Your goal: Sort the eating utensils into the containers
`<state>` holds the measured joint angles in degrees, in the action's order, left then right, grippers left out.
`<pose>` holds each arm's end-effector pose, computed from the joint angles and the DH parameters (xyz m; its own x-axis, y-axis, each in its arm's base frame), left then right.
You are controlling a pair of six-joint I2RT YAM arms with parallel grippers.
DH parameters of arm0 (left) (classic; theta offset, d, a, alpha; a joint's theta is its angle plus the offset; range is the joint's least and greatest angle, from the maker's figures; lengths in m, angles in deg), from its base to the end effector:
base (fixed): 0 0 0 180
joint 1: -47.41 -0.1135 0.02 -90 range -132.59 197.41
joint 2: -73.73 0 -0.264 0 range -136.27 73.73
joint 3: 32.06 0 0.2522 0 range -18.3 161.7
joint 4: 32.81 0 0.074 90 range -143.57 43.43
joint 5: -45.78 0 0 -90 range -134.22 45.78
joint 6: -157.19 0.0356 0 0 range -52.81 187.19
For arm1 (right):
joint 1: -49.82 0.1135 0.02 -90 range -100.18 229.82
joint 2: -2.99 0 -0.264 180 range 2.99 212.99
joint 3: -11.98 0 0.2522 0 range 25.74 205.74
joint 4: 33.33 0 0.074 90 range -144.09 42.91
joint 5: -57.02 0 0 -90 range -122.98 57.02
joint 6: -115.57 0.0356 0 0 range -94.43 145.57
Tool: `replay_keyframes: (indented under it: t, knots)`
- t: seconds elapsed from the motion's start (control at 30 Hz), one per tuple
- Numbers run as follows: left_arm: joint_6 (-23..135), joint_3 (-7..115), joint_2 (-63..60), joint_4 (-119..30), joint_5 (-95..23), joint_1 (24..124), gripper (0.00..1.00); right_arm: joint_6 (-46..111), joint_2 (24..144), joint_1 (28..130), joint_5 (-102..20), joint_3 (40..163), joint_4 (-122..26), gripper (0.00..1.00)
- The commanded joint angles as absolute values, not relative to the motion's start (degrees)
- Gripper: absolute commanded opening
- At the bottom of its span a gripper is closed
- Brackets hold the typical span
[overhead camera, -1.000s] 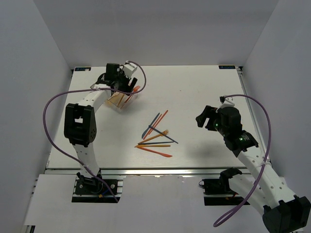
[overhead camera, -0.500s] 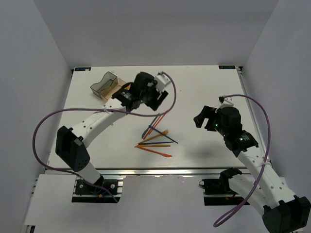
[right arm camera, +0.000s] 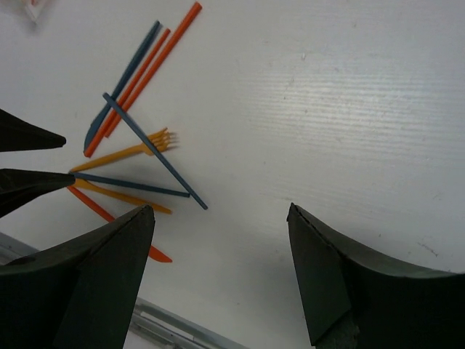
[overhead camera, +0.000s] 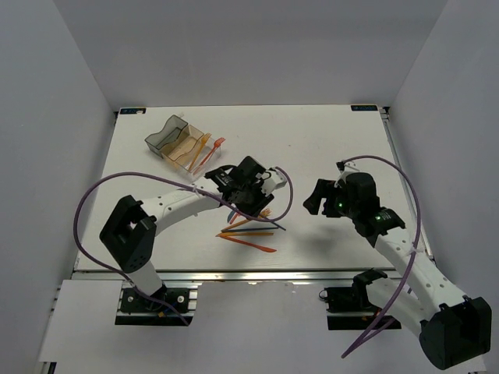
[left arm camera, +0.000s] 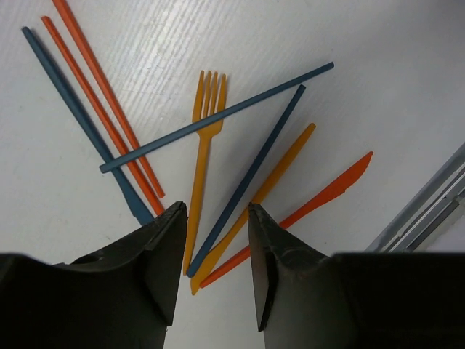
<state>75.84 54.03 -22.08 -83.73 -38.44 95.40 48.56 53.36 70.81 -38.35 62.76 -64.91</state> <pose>0.2309 -0.2617 0.2382 -0.4605 0.7349 -0.4979 0.8512 0.5246 -0.0130 0.1832 0.0738 0.2620 -0.6133 0.1812 -0.7688 -0.2084 0.9017 0.3788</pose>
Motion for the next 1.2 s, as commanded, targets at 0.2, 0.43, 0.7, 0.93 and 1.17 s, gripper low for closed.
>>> replay_keyframes:
  t: [0.2, 0.43, 0.7, 0.93, 1.17]
  knots:
    - [74.4, 51.3, -25.5, -79.2, -37.4, 95.9, 0.45, 47.2, 52.9, 70.6, -42.4, 60.9, -61.6, 0.78]
    - [74.6, 49.6, -28.2, -75.8, -39.9, 95.8, 0.37, 46.5, 51.8, 70.6, -42.8, 61.0, -62.3, 0.78]
    - [75.3, 48.8, -30.3, -73.8, -41.8, 95.0, 0.37, 46.2, 49.8, 70.6, -43.4, 61.6, -63.1, 0.78]
    - [75.5, 48.7, -32.9, -73.1, -42.4, 94.5, 0.33, 46.1, 49.6, 70.6, -43.7, 61.8, -62.9, 0.78]
    - [75.9, 49.5, -33.7, -73.5, -45.3, 94.5, 0.25, 46.1, 49.4, 70.6, -43.8, 61.7, -62.9, 0.78]
